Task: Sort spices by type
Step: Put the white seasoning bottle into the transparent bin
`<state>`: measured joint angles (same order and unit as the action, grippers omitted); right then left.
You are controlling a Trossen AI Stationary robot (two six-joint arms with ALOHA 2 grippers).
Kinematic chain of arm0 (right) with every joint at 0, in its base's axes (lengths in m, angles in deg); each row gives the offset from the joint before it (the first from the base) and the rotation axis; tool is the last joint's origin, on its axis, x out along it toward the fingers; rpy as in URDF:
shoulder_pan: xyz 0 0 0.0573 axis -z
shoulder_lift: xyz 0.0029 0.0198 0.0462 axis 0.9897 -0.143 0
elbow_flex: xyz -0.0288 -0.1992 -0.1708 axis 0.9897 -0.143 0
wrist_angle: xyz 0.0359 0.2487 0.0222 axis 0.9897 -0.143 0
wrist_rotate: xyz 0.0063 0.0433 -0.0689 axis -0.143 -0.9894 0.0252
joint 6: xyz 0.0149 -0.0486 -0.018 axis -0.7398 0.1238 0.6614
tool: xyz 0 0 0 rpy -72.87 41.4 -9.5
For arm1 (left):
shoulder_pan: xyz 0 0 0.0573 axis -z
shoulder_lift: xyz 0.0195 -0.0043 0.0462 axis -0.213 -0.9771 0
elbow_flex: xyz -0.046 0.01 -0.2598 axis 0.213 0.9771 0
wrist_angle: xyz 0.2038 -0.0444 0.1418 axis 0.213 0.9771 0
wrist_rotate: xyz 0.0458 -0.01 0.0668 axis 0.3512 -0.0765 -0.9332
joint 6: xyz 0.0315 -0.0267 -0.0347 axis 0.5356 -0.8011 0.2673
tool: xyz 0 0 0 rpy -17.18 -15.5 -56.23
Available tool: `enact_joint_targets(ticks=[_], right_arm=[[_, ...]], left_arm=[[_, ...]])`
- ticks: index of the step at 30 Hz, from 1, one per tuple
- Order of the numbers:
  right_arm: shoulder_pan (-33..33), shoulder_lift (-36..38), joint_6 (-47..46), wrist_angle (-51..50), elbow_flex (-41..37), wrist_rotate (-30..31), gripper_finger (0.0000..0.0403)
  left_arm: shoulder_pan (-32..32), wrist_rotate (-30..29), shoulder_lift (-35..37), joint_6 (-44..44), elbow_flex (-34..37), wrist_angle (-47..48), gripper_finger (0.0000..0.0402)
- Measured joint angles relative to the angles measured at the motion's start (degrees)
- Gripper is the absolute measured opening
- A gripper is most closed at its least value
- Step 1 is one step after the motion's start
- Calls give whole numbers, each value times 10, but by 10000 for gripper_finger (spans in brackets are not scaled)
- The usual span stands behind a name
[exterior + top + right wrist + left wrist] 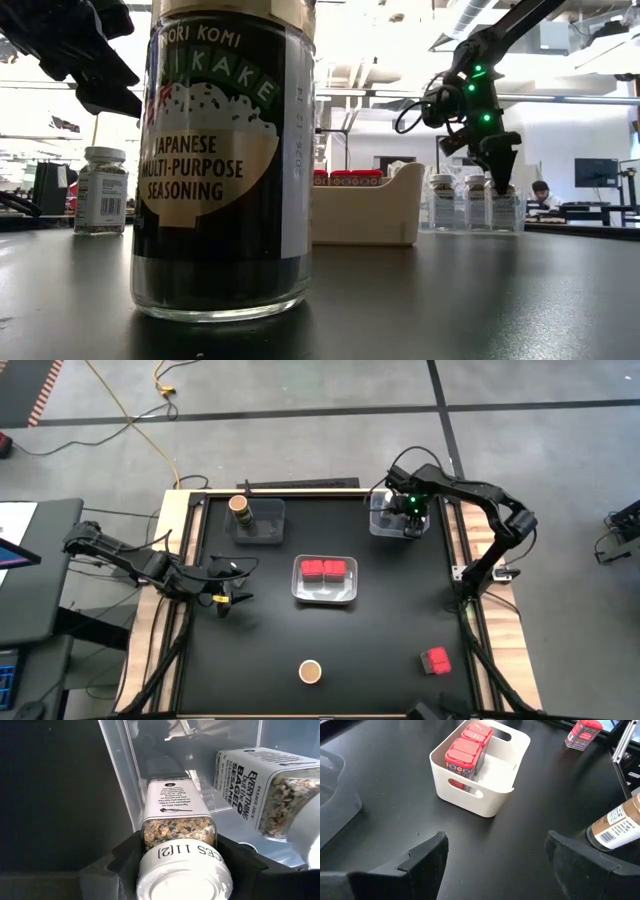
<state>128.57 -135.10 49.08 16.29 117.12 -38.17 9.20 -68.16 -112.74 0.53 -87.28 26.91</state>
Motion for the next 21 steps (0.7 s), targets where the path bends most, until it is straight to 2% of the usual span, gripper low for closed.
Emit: enact_joint_targets(ticks=[6,21], right_arm=[[2,0,0,0,0,0,242],[2,-1,-1,7,-1,0,305]], left_arm=[[0,0,0,0,0,0,318],[0,0,0,0,0,0,318]])
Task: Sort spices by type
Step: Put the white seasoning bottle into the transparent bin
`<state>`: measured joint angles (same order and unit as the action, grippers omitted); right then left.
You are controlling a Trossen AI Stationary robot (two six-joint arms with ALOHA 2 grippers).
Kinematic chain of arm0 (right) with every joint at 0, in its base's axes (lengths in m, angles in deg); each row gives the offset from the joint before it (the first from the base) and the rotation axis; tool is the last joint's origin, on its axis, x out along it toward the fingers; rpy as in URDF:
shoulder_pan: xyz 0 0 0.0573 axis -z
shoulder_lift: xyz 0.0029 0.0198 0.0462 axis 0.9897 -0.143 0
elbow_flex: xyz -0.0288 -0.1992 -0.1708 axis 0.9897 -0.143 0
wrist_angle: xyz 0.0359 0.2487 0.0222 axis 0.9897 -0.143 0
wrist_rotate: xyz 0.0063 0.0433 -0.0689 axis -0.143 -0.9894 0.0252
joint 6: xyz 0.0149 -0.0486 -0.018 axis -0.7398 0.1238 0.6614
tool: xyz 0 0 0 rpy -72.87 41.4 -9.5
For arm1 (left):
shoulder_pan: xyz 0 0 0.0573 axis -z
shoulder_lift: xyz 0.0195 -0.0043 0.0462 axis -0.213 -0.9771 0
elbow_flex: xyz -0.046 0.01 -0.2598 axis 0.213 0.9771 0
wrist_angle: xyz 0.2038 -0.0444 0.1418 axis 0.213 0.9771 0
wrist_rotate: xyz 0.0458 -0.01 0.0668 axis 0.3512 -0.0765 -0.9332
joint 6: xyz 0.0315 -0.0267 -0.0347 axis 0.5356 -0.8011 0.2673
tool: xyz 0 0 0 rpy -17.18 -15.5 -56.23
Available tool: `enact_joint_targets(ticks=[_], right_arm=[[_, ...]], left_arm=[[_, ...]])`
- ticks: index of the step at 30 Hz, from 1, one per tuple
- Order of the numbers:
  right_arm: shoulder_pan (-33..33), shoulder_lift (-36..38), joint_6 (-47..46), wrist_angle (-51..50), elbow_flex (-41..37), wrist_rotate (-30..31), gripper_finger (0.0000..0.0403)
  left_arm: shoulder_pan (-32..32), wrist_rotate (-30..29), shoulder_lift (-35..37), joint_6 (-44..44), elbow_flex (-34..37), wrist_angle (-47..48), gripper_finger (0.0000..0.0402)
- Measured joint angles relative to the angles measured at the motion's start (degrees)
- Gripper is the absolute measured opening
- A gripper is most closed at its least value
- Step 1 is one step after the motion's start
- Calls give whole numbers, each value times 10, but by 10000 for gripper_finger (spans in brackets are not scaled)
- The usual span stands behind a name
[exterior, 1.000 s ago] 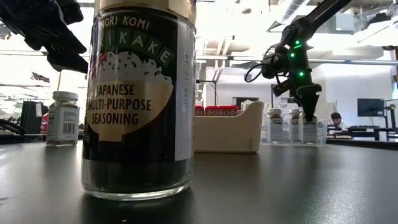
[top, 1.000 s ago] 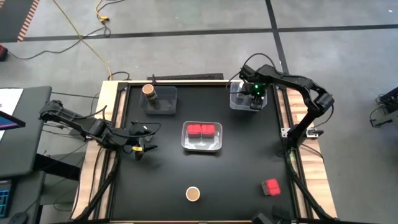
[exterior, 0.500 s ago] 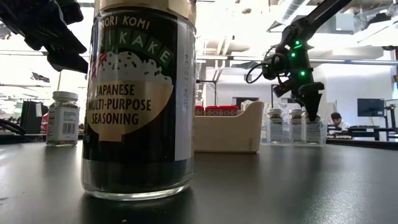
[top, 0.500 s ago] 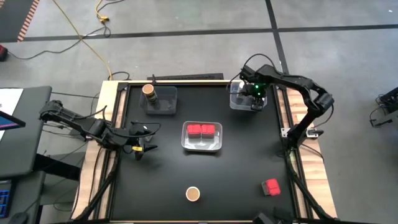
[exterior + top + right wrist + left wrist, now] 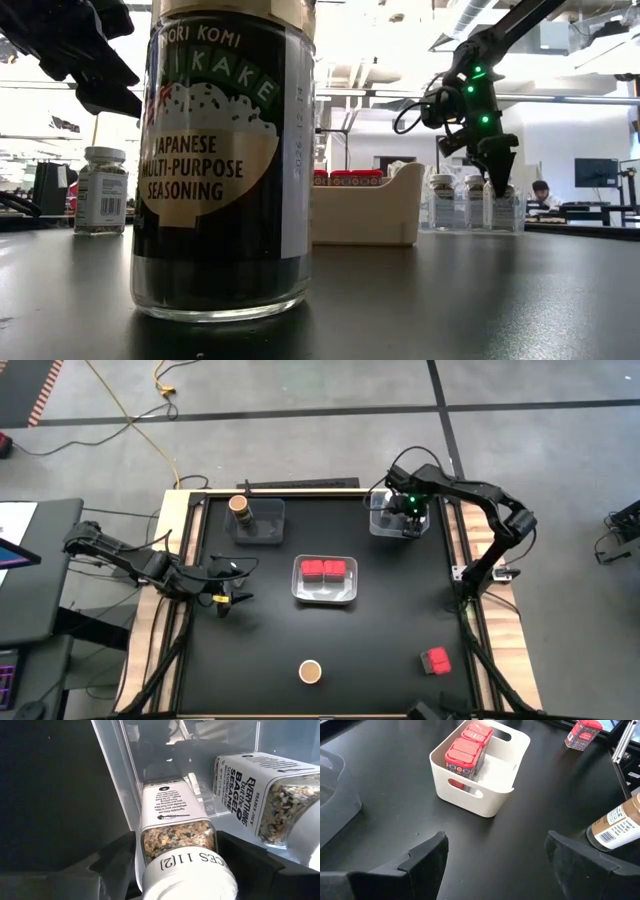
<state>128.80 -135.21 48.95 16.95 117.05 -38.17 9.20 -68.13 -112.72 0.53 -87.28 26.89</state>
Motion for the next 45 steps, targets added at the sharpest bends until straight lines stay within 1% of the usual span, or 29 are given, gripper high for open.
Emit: enact_joint_targets(ticks=[10,16,23,29,31,33,34,37,39,41,43,45], right_arm=[[-2,1,-5,1,0,0,309],[-2,12,-14,23,0,0,309],[-4,60,-19,35,1,1,309],[-18,142,-70,26,1,1,309],[-29,179,-110,22,1,1,309],[-44,217,-182,15,1,1,309],[-54,236,-233,14,1,1,309],[-98,291,-429,24,1,0,309],[-140,321,-535,33,1,1,309],[-191,343,-610,52,1,1,309],[-247,354,-664,81,1,2,309],[-314,353,-710,116,1,23,309]], left_arm=[[0,0,0,0,0,0,318],[0,0,0,0,0,0,318],[0,0,0,0,0,0,318],[0,0,0,0,0,0,318],[0,0,0,0,0,0,318],[0,0,0,0,0,0,318],[0,0,0,0,0,0,318],[0,0,0,0,0,0,318],[0,0,0,0,0,0,318],[0,0,0,0,0,0,318],[0,0,0,0,0,0,318],[0,0,0,0,0,0,318]])
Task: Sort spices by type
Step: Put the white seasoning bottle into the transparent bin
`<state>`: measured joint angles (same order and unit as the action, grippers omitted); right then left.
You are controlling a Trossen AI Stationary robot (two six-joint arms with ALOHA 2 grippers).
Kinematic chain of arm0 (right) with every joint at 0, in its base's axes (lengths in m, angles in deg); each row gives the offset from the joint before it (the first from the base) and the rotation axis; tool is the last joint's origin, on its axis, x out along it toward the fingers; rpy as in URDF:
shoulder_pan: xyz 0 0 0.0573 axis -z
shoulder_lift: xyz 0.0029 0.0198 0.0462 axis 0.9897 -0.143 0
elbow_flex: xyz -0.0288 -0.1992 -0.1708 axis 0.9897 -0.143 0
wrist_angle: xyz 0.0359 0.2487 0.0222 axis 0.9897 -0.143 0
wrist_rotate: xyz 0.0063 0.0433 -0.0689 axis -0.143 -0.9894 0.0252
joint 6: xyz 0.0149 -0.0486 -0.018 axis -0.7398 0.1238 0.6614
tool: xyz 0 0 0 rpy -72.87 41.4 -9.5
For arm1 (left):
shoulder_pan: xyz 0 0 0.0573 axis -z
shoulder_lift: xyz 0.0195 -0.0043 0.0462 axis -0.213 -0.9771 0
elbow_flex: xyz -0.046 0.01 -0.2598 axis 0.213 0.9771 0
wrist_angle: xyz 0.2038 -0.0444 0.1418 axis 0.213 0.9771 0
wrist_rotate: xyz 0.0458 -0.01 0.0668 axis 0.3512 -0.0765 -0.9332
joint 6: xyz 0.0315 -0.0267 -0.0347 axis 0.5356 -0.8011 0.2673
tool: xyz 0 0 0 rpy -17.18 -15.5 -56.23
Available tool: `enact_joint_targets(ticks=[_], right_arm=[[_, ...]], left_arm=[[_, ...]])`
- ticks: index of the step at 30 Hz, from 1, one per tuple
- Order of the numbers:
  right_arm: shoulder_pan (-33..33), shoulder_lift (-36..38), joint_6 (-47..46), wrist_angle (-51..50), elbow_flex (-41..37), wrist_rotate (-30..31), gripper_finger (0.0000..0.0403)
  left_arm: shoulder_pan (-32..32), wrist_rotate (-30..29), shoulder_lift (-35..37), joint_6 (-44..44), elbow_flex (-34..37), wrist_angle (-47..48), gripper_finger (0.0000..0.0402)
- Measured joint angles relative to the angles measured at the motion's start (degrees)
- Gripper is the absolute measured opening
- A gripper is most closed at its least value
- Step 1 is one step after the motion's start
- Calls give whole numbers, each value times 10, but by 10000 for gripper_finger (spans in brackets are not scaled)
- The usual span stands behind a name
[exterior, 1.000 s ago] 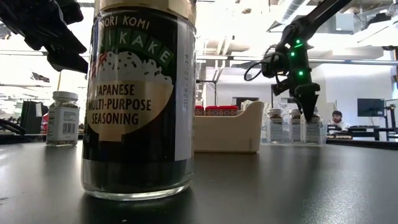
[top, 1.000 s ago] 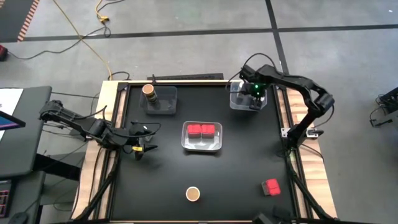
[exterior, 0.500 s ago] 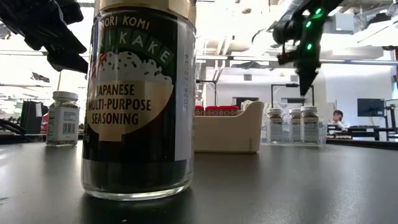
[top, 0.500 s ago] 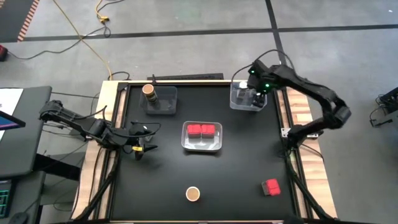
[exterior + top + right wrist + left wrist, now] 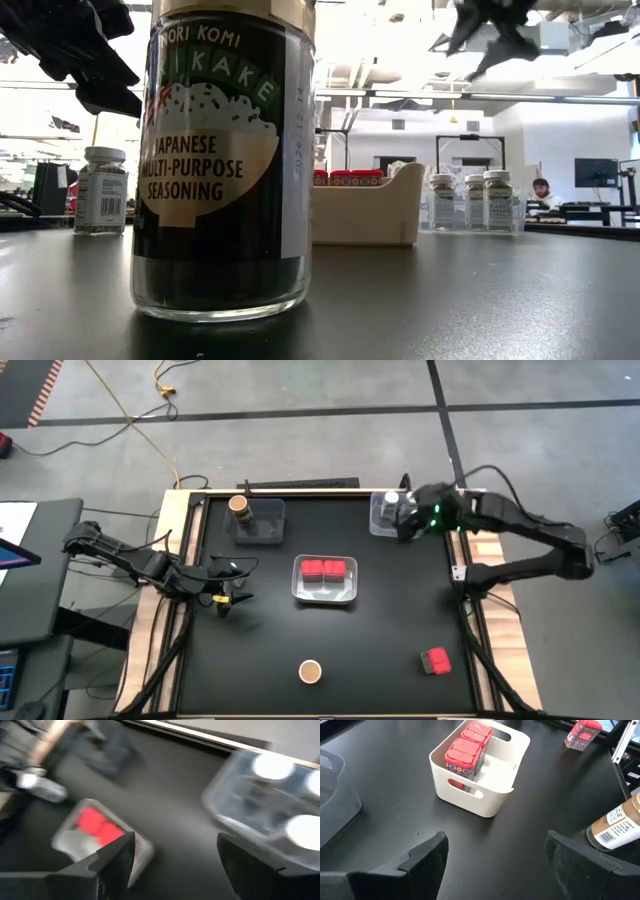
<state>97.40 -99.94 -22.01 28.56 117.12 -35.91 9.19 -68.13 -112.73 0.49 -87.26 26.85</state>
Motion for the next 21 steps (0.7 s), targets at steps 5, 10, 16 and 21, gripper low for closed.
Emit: enact_joint_targets(ticks=[5,10,16,21], right_arm=[[-176,-50,-75,39,0,118,306],[-294,-120,-161,35,0,137,306],[-373,-158,-264,31,0,133,306],[-402,-162,-299,18,0,133,306]], left_arm=[[0,0,0,4,0,-1,318],[0,0,0,-8,-1,0,318],[0,-5,-1,-31,-57,75,318],[-3,-56,-28,-168,-151,245,318]])
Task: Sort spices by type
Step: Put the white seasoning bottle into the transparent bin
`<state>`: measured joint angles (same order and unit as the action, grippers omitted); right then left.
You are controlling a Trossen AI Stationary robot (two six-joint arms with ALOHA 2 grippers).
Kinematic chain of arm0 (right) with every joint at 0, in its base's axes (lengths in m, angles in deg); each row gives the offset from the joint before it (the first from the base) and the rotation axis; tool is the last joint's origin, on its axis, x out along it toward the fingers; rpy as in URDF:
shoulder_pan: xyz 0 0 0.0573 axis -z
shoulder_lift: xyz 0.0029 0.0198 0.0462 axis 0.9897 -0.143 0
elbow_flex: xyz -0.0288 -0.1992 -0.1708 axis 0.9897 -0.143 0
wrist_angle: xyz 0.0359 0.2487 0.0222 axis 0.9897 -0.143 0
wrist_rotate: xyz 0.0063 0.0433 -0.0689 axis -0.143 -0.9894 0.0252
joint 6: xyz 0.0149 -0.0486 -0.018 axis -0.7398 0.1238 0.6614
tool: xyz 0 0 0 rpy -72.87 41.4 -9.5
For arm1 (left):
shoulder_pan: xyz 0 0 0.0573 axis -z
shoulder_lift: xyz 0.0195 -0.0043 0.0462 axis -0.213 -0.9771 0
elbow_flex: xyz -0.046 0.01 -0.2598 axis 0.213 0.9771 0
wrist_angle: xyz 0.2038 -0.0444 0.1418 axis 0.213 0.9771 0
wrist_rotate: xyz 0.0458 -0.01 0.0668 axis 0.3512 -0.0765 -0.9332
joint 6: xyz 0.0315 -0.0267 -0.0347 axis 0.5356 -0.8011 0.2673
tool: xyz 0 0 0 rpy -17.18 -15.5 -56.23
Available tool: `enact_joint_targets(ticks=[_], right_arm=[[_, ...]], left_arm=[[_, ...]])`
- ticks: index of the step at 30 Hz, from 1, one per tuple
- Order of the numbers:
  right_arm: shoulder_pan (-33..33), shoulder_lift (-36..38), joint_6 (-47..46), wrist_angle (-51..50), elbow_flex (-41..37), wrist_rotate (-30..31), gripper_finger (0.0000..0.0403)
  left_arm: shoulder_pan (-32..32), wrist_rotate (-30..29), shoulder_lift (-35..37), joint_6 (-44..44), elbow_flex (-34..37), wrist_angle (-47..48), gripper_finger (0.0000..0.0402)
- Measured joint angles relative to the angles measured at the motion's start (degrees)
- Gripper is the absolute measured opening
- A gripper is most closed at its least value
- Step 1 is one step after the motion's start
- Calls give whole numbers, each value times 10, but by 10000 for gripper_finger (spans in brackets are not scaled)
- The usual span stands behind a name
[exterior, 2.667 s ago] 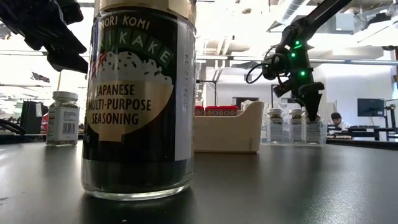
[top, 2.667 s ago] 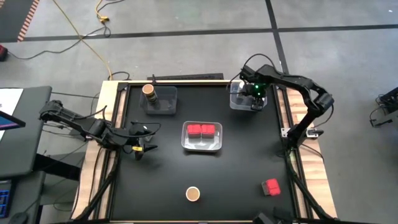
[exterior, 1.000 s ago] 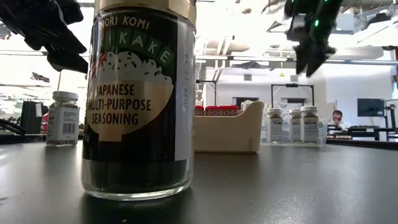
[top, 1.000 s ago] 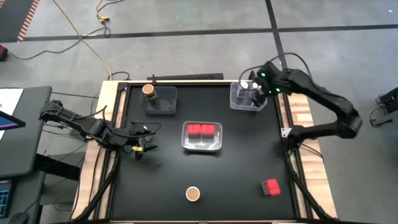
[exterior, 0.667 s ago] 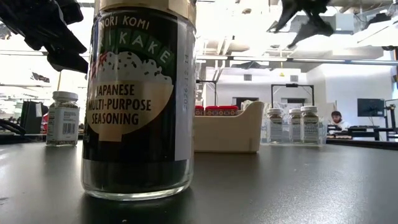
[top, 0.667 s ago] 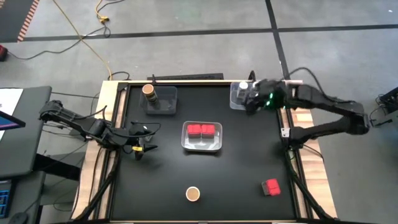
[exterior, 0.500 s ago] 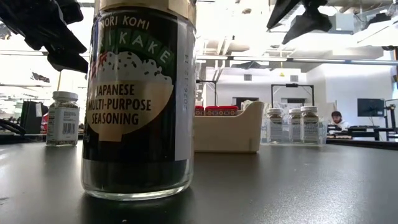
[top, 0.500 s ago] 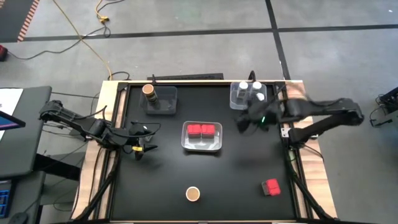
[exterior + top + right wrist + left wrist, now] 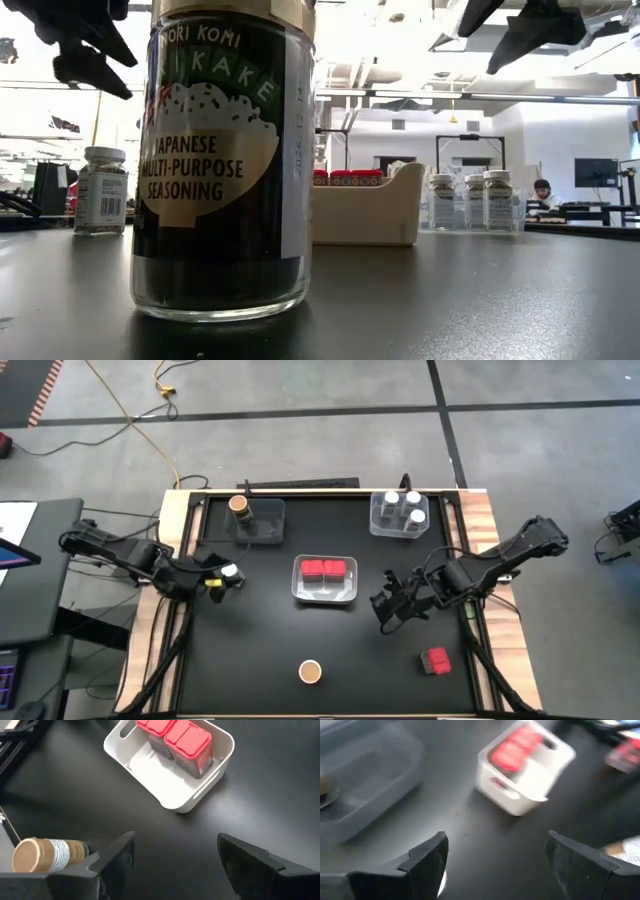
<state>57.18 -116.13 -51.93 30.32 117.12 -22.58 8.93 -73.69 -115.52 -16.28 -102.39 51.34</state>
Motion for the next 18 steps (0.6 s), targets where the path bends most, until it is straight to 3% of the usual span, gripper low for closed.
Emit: enact_joint_targets(ticks=[6,18], right_arm=[[-11,0,7,-16,0,0,306],[-21,0,74,-28,0,-4,305]], left_arm=[[-17,-6,-65,-87,-84,159,318],[-17,33,-156,-19,-104,179,318]])
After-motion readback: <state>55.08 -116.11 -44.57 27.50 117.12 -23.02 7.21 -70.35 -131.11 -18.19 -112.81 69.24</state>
